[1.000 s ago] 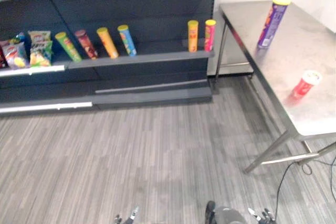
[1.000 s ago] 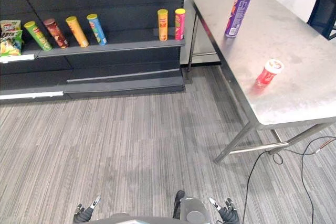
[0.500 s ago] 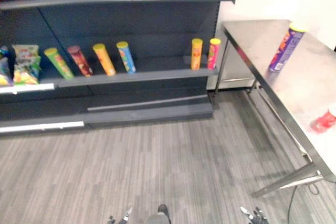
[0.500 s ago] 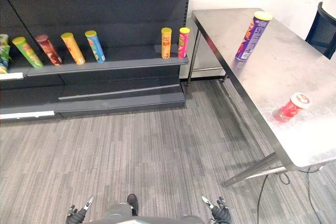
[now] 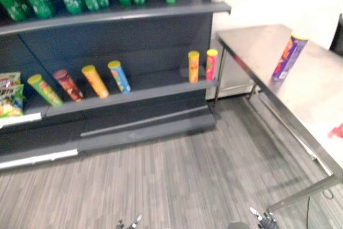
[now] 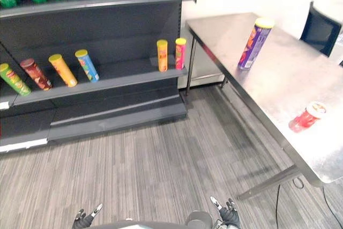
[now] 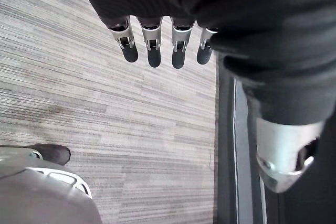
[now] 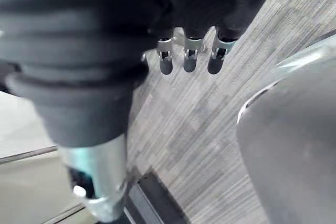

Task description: Put the gum and the chips on the shelf.

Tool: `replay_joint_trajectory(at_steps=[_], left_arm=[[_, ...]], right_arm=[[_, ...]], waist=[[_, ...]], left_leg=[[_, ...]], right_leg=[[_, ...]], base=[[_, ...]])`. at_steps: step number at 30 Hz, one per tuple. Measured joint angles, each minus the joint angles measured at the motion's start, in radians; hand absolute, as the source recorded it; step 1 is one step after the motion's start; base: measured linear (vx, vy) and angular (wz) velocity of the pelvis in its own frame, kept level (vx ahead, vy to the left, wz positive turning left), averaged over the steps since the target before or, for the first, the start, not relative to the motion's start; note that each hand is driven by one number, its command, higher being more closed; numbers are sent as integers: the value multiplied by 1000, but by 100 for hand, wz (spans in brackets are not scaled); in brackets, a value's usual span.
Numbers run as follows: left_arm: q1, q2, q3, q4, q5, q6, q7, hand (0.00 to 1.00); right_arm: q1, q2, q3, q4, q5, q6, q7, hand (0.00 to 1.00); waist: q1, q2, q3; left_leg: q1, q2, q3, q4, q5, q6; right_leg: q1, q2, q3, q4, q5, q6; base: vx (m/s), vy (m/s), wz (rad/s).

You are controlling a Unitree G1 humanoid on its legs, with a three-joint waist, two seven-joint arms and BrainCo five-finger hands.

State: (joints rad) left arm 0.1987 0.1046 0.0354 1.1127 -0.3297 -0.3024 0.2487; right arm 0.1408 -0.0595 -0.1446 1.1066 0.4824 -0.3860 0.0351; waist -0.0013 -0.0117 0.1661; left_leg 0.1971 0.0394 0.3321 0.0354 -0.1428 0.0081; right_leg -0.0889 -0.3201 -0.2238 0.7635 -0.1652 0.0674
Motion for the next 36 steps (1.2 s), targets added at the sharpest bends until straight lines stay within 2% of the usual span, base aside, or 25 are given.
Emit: replay_joint_trajectory(at_steps=[1, 3, 4, 5, 6, 7, 9, 14, 17, 23, 26, 28, 29, 31, 32, 33, 34, 35, 36], left_arm=[[-1, 1, 0, 0, 0, 13, 0, 0], [1, 1, 2, 0, 0, 24, 0, 0], [1, 12, 3, -6, 1, 24, 0, 0], [0, 16, 8, -7, 3, 25, 1, 0], [-5, 10, 12, -7, 30, 28, 3, 0], [-4, 5, 11, -7, 34, 27, 3, 0], [-5, -7, 12, -7, 38, 26, 3, 0], [-3, -12, 12, -12, 38, 21, 2, 0], [-7, -16, 11, -19, 38, 23, 6, 0], [-10, -18, 6, -18, 53, 31, -20, 0], [-15, -15, -10, -18, 69, 32, -20, 0], [-21, -7, -10, -18, 69, 32, -20, 0], [-28, -5, -10, -18, 69, 31, -20, 0], [-43, -5, -8, -21, 61, 28, -17, 0], [-45, -13, 4, -27, 26, 27, -14, 0], [-43, -23, 19, -31, 8, 27, -14, 0], [-36, -28, 55, -40, -28, 21, -14, 0], [-34, -32, 76, -39, -50, 18, -16, 0], [-35, -31, 85, -40, -52, 18, -17, 0]], right_arm=[[-13, 2, 2, 0, 0, -6, 5, 0], [-23, 14, 5, 0, 0, -12, 14, 0], [-24, 32, 6, -2, 0, -14, 18, 0], [-25, 37, 7, -1, 1, -13, 19, 0], [-34, 24, 9, 0, 3, -14, 24, 0], [-38, 18, 17, 0, 6, -15, 30, 0], [-48, -3, 36, 1, 7, -15, 42, 0], [-48, -7, 77, -3, 7, -3, 49, 0], [-46, -9, 78, -15, 5, 3, 42, 0], [-35, -11, 74, -35, 7, 4, 7, 0], [-36, -14, 69, -40, 7, 4, -9, 0], [-35, -12, 67, -41, 7, 4, -16, 0], [-33, -11, 64, -41, 7, 4, -26, 0], [-27, -12, 52, -40, 7, 4, -36, 0], [-24, -14, 44, -41, 5, 5, -37, 0], [-23, -18, 44, -45, 5, 5, -37, 0], [-19, -21, 45, -58, -3, 7, -37, 0], [-12, -17, 44, -61, -5, 10, -38, 0], [-12, -17, 40, -61, -6, 10, -41, 0]], waist=[[-3, 5, 1], [-3, 5, 3], [3, -16, 5], [4, -24, 9], [2, -10, 19], [1, -1, 24], [-8, 19, 31], [0, 15, 34], [4, 22, 38], [-2, 38, 34], [-13, 44, 32], [-25, 31, 27], [-28, 29, 26], [-28, 31, 23], [-28, 45, 24], [-29, 53, 26], [-24, 57, 25], [-20, 43, 31], [-21, 45, 31]], left_leg=[[3, 18, 21, -2, -2, -7], [8, 42, 51, 2, -1, -21], [11, 38, 71, 2, 0, -29], [17, 33, 73, 1, -2, -35], [31, 53, 95, -5, -3, -47], [35, 59, 104, -11, -3, -50], [40, 82, 150, -17, -16, -80], [69, 125, 195, -15, -27, -112], [67, 134, 209, -17, -31, -119], [68, 145, 245, -17, -37, -132], [66, 147, 290, 2, -31, -148], [43, 158, 315, 108, -30, -154], [24, 177, 316, 180, -33, -171], [-36, 247, 313, 385, -34, -177], [-94, 325, 301, 564, -16, -184], [-123, 364, 279, 651, 10, -177], [-197, 418, 208, 807, 117, -154], [-246, 418, 133, 884, 89, -156], [-259, 403, 113, 894, 47, -152]], right_leg=[[-21, 15, -74, -59, -22, 0], [-28, 56, -157, -240, -2, 17], [-24, 80, -185, -396, 91, 11], [-18, 88, -206, -431, 103, -15], [10, 121, -218, -490, 111, -26], [10, 131, -224, -500, 115, -27], [7, 163, -250, -536, 123, -40], [60, 226, -263, -643, 128, -43], [77, 229, -320, -684, 149, -36], [68, 254, -297, -705, 165, -44], [27, 243, -282, -642, 143, -66], [2, 216, -270, -584, 98, -73], [3, 213, -265, -572, 80, -74], [11, 225, -243, -568, 54, -82], [20, 260, -215, -571, 44, -94], [26, 282, -196, -573, 37, -105], [40, 317, -144, -579, 28, -128], [58, 329, -94, -591, 24, -134], [70, 328, -66, -594, 22, -141]], base=[[123, 7, -49], [172, -50, -51], [182, -92, -45], [160, -126, -70], [128, -140, -59], [102, -127, -65], [33, -100, -51], [-19, -69, -25], [9, 11, -14], [45, 29, -17], [36, 14, -32], [35, -58, -45], [57, -143, -40], [81, -160, -43], [94, -148, -55], [155, -182, -96], [211, -132, -119], [230, -91, -122], [243, -58, -111]])
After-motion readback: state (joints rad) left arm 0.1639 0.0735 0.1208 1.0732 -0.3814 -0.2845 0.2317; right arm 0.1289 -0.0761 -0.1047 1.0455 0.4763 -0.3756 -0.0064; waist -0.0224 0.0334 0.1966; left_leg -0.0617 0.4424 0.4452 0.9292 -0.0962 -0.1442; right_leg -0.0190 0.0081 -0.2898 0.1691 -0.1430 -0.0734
